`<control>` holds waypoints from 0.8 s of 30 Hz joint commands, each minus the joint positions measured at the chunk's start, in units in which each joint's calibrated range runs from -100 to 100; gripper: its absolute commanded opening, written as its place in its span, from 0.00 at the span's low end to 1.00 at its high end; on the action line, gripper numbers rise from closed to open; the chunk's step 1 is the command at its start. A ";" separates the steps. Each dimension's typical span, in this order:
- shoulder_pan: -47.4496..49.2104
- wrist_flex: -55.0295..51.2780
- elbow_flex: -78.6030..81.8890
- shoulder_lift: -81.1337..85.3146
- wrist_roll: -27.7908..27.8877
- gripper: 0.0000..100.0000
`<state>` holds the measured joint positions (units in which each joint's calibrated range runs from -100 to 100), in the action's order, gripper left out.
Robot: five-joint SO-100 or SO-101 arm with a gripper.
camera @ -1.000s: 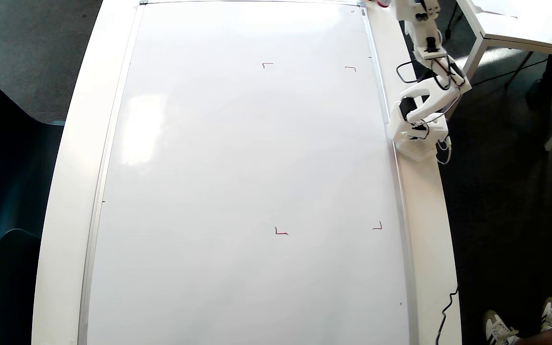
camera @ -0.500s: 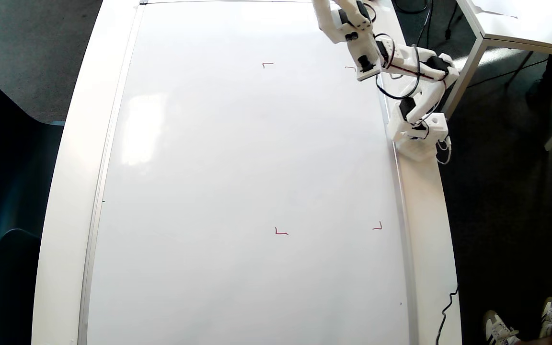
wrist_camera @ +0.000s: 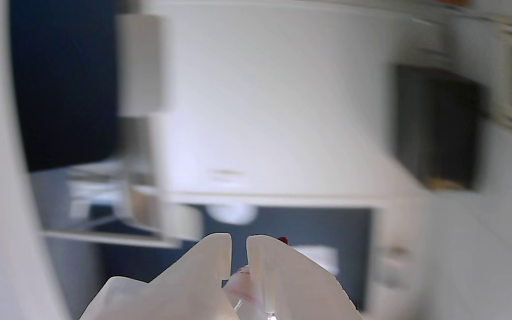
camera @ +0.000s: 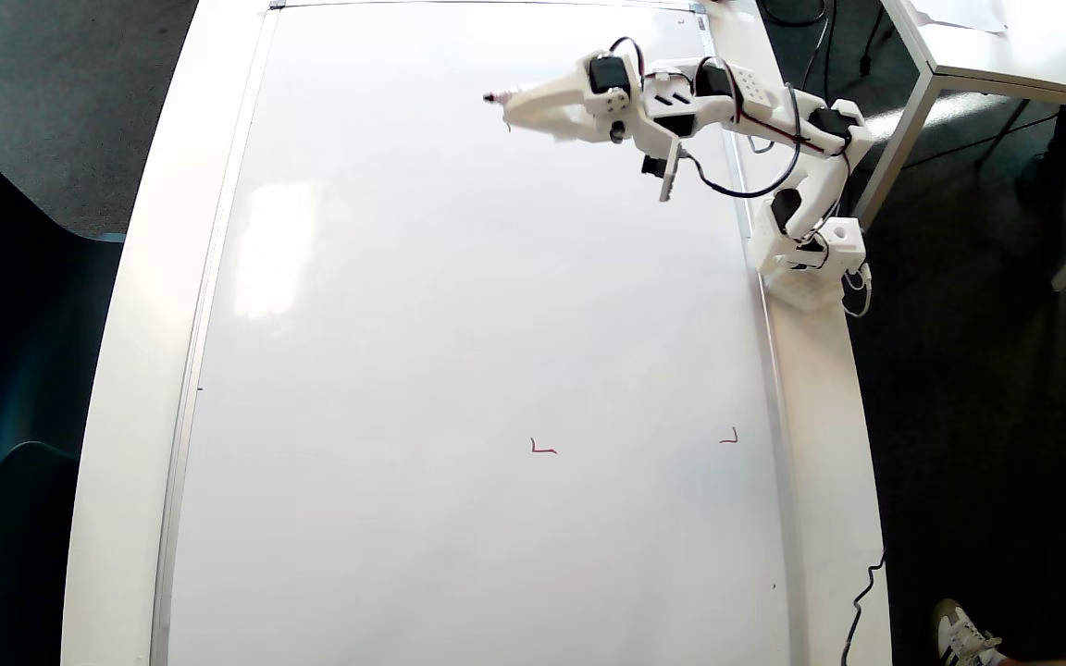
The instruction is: Draw on a whiteboard a robot head using a pen attached to the gripper
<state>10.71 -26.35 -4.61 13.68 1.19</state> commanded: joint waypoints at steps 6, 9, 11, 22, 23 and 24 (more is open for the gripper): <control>3.03 -46.02 -15.40 -6.01 -13.90 0.01; 3.18 -53.49 -18.76 -8.77 -18.35 0.01; 4.43 -58.01 -21.03 -11.71 -21.94 0.01; 5.83 -61.14 -22.39 -19.17 -31.27 0.01; 6.20 -61.14 -22.30 -19.76 -31.75 0.01; 6.42 -61.22 -22.30 -21.19 -32.72 0.01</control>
<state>16.14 -87.16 -25.72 -6.57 -29.78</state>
